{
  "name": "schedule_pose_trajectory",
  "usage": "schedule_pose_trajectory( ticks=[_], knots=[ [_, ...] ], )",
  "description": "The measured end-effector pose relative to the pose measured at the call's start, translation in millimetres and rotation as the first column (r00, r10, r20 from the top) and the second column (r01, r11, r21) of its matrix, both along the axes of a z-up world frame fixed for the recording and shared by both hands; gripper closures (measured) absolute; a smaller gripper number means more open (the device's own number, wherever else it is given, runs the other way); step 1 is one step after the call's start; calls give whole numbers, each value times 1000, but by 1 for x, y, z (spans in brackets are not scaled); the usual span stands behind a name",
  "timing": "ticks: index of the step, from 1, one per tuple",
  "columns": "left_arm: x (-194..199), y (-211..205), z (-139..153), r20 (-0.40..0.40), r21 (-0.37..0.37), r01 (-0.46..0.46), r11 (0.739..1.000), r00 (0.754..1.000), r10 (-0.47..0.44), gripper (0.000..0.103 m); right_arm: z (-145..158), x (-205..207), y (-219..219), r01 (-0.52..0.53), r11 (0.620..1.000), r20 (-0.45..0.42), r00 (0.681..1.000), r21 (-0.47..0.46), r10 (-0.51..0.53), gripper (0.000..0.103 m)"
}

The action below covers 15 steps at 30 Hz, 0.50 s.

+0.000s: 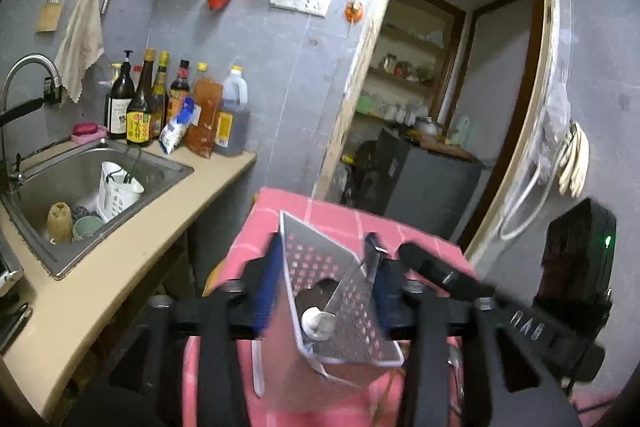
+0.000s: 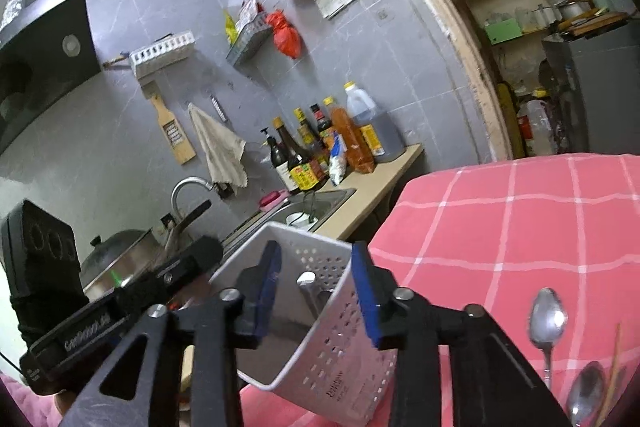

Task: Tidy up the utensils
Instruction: 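Open both tools and withdraw them from the caddy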

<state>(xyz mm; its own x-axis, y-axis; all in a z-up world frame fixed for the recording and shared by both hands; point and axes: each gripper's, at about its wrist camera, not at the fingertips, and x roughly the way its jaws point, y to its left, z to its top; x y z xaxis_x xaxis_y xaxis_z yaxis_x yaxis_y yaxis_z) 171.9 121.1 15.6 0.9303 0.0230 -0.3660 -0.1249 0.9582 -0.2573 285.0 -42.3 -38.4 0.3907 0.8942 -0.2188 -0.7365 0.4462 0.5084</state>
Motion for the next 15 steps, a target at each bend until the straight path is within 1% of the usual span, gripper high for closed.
schedule_pose_trajectory(
  ticks=[4, 6, 7, 8, 9, 10, 12, 15],
  knots=[
    [-9, -7, 2, -22, 8, -4, 1000, 1000, 4, 59, 8, -5, -23, 44, 999, -6, 999, -12, -45, 60],
    [-14, -10, 5, -23, 3, -11, 1000, 1000, 11, 58, 10, -9, -35, 65, 998, -5, 998, -25, -65, 56],
    [-17, -12, 7, -13, 1, -7, 1000, 1000, 7, 56, 11, -12, -43, 80, 996, -7, 997, -30, -81, 54],
    [-21, -15, 10, 4, 7, -7, 1000, 1000, 7, 50, 11, -14, -51, 95, 995, -13, 995, -34, -95, 49],
    [-23, -19, 12, 12, 22, -11, 1000, 1000, 11, 46, 11, -17, -58, 105, 994, -21, 994, -38, -106, 47],
    [-23, -21, 14, 13, 32, -15, 999, 1000, 15, 46, 12, -18, -64, 112, 993, -24, 993, -43, -113, 46],
    [-22, -24, 18, 7, 27, -15, 1000, 1000, 15, 46, 13, -22, -76, 133, 989, -26, 991, -61, -135, 46],
    [-27, -29, 26, 45, 15, -26, 1000, 999, 25, 46, 17, -29, -95, 171, 983, -21, 985, -73, -173, 45]
  ],
)
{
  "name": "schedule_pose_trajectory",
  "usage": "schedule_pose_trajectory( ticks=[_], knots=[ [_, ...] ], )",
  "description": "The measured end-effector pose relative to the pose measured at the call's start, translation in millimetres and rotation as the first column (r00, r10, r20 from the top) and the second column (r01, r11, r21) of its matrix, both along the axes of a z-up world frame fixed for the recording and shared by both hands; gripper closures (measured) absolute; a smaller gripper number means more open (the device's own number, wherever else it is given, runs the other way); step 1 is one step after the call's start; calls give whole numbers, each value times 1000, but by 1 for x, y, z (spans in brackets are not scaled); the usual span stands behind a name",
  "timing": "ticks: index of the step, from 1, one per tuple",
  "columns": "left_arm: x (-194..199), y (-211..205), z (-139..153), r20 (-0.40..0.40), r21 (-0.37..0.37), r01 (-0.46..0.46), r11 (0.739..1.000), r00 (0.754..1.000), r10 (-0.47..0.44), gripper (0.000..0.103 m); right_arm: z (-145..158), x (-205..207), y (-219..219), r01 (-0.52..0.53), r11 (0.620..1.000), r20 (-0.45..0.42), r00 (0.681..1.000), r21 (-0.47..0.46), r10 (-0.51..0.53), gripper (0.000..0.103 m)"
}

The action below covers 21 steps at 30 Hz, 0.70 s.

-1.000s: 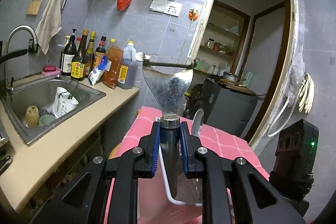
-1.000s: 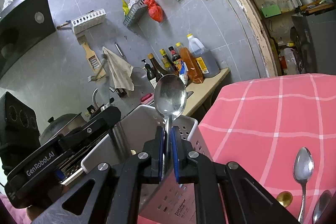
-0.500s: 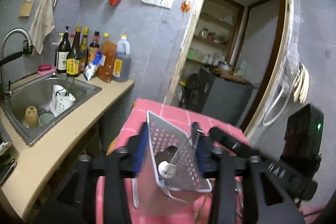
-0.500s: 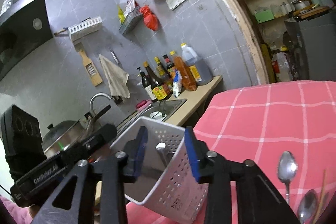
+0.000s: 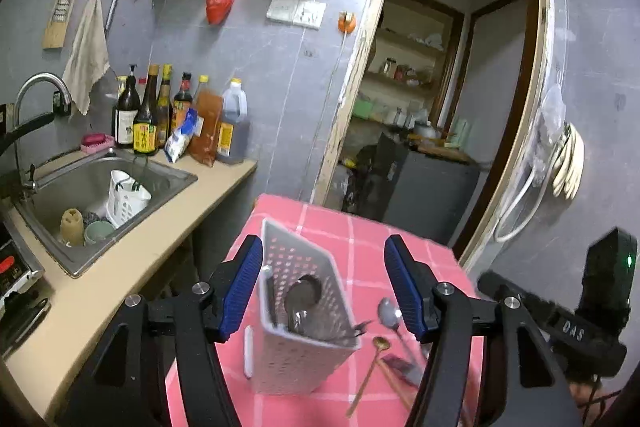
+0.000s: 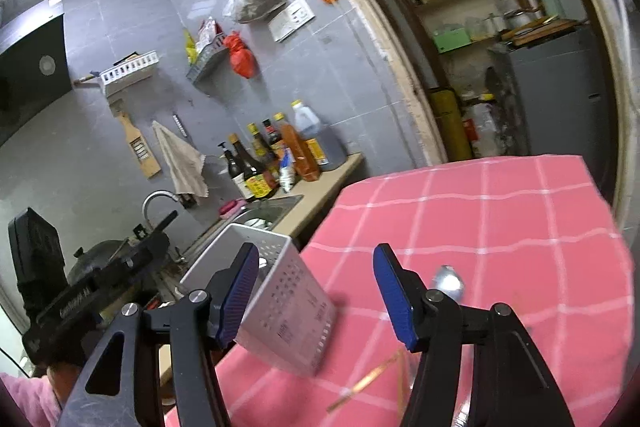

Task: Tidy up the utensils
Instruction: 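Open both tools and withdraw them from the caddy, then move the right tool down toward the remaining spoons and knife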

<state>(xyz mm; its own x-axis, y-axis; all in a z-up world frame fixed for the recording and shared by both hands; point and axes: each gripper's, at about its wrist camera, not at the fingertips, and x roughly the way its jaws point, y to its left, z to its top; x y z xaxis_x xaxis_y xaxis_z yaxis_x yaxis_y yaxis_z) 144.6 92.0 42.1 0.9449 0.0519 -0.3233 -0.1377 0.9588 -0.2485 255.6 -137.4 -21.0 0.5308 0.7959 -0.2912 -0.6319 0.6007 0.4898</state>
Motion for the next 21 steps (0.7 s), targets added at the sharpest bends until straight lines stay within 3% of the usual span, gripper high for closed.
schedule_pose_trajectory(
  ticks=[3, 10, 15, 21],
  knots=[
    [-9, -13, 7, 36, 25, 0, 1000, 999, -1, 41, 4, -11, -24, 64, 998, 21, 998, -25, -63, 28],
    [-22, -59, 2, 39, 45, 84, 995, 996, -86, 29, -3, -22, -64, 161, 972, 25, 987, -173, -159, 22],
    [-5, -92, -27, -74, 11, 188, 982, 980, -187, 29, -29, -13, -80, 147, 946, -86, 980, -289, -178, 22],
    [38, -117, -62, -239, -26, 228, 973, 944, -227, 29, -59, 7, -89, 72, 933, -213, 965, -351, -155, 24]
  ],
)
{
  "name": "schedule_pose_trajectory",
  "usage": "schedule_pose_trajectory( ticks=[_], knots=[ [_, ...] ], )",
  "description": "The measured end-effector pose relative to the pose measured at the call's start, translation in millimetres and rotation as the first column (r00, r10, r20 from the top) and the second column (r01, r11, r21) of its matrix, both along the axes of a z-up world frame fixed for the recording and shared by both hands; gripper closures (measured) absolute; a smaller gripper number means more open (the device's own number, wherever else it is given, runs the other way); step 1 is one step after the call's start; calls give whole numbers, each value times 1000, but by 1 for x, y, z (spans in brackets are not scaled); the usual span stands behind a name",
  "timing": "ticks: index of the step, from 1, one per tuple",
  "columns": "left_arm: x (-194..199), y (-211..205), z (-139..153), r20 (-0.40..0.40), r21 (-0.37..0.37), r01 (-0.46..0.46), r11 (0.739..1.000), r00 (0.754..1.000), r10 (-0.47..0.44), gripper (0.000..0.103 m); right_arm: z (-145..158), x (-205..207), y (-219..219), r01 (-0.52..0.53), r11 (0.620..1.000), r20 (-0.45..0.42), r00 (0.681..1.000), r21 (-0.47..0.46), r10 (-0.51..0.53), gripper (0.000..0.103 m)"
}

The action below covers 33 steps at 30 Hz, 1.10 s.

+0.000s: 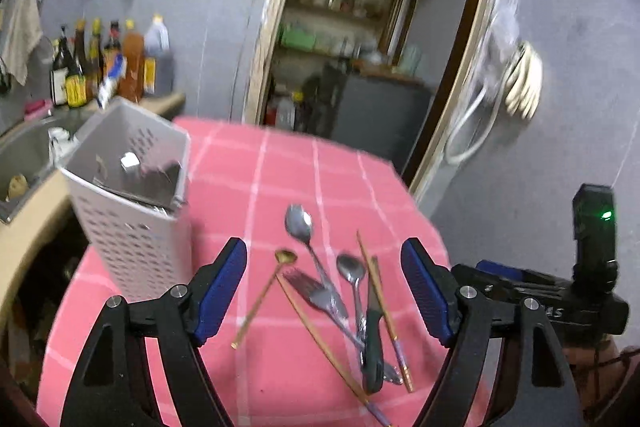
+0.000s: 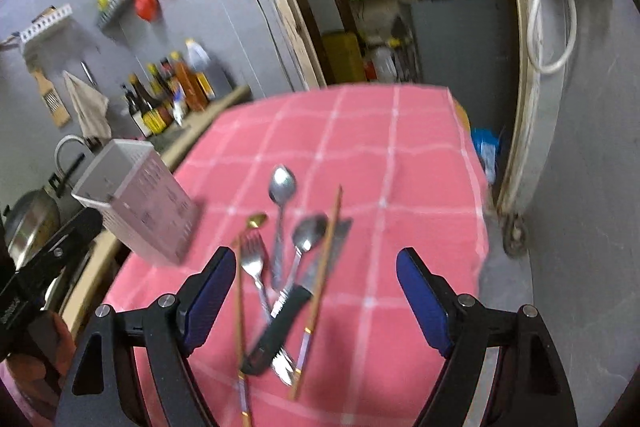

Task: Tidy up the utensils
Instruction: 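Move the right tool down toward the remaining spoons and knife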

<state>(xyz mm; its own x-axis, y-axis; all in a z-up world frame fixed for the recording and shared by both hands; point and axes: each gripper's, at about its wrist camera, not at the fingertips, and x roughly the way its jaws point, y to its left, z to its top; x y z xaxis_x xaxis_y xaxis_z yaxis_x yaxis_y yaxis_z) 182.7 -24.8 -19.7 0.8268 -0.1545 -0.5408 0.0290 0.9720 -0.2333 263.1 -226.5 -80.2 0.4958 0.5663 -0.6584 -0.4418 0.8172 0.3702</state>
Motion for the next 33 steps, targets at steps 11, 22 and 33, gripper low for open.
schedule_pose_trajectory(
  ticks=[11, 22, 33],
  knots=[
    [55, -7, -50, -190, 71, -23, 997, 981, 37, 52, -31, 49, 17, -205, 977, -159, 964, 63, 212, 74],
    [106, 8, -85, -359, 79, -36, 996, 931, 63, 74, -62, 85, 61, -263, 964, -364, 894, 45, 261, 78],
    [133, 19, -108, -500, 28, 2, 1000, 866, 12, 75, -66, 113, 83, -277, 954, -410, 888, -111, 210, 73]
  ],
)
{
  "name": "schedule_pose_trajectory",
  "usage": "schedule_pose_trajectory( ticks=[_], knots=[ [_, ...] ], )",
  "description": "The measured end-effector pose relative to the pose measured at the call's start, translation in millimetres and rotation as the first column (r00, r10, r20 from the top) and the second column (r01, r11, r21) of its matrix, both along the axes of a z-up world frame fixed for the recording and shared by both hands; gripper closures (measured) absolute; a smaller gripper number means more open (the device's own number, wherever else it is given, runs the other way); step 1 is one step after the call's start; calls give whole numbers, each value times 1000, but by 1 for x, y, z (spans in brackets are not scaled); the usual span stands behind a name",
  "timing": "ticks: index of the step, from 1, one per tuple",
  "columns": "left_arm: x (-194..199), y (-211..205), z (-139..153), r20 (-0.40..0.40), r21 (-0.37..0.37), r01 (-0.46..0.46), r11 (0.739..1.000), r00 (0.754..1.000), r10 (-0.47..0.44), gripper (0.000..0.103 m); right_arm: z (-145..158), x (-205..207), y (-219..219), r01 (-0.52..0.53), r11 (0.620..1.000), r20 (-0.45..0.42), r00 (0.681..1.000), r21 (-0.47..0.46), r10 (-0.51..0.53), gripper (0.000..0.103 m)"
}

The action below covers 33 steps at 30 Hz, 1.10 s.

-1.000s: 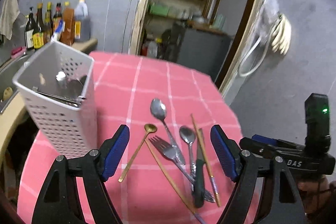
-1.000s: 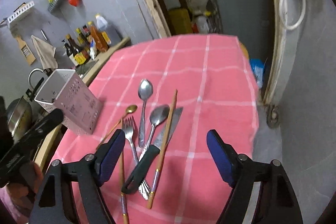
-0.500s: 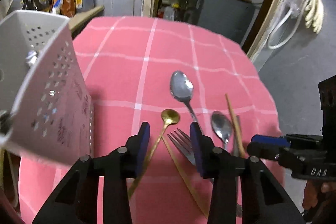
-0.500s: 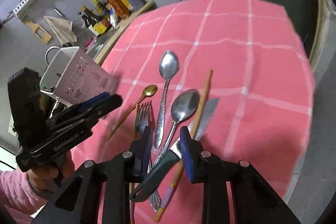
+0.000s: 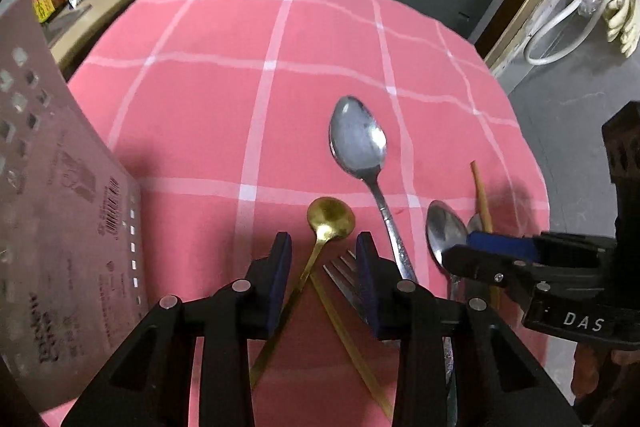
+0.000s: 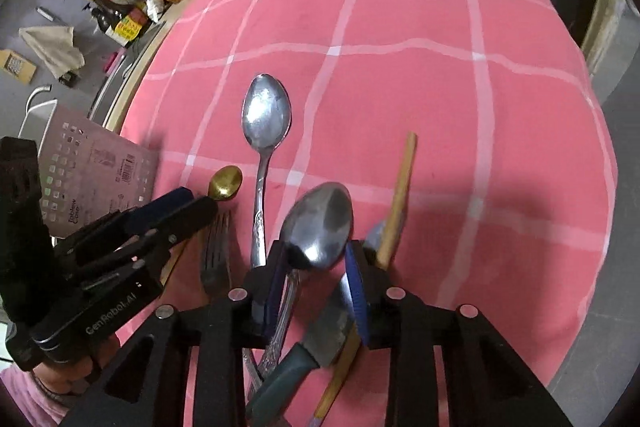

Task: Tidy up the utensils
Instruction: 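Move the right tool down toward the remaining spoons and knife, then close the right tool on the large steel spoon while the left tool grips the gold spoon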

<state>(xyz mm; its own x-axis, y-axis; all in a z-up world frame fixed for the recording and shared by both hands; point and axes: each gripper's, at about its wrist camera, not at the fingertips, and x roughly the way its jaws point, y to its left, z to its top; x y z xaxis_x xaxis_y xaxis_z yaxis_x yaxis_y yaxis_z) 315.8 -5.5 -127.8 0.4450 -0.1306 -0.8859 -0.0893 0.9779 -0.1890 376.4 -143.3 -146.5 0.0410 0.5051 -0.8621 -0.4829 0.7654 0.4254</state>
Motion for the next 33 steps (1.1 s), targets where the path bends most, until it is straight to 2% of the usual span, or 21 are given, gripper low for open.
schedule_pose_trajectory(
  ticks=[4, 7, 9, 15, 19, 21, 24, 27, 30, 33],
  knots=[
    [2, 2, -2, -18, -4, 13, 1000, 1000, -13, 75, 0, 5, 5, -79, 997, -1, 997, -26, 79, 69],
    [4, 5, -2, -21, -22, 5, 1000, 1000, -5, 76, 1, 6, 16, -115, 993, -14, 993, -30, 115, 58],
    [6, 7, -2, -26, -12, -1, 1000, 1000, 1, 83, 2, 1, 23, -133, 990, 10, 991, -56, 133, 50],
    [5, 8, 0, -33, -4, -1, 1000, 999, 1, 90, 4, -16, 38, -173, 968, 127, 972, -182, 197, 55],
    [4, 7, 0, -38, -4, -2, 1000, 999, 2, 93, 3, -23, 46, -152, 949, 193, 958, -277, 210, 64],
    [4, 5, 0, -40, 4, 4, 1000, 999, -4, 94, 3, -26, 48, -139, 948, 213, 955, -286, 204, 65],
    [10, 3, -3, -46, -21, 2, 1000, 999, -3, 101, 2, -26, 39, -110, 966, 222, 961, -233, 163, 66],
    [8, 4, -2, -29, -42, -20, 999, 999, 19, 101, 1, -15, 13, -34, 997, 168, 985, -62, 44, 69],
    [2, 6, -1, -13, -60, -21, 998, 1000, 20, 101, -1, -13, -5, 23, 999, 146, 989, 48, -30, 70],
    [-5, 6, 6, 32, -79, -18, 997, 999, 20, 101, -1, -15, -17, 56, 992, 146, 987, 114, -73, 71]
  ],
)
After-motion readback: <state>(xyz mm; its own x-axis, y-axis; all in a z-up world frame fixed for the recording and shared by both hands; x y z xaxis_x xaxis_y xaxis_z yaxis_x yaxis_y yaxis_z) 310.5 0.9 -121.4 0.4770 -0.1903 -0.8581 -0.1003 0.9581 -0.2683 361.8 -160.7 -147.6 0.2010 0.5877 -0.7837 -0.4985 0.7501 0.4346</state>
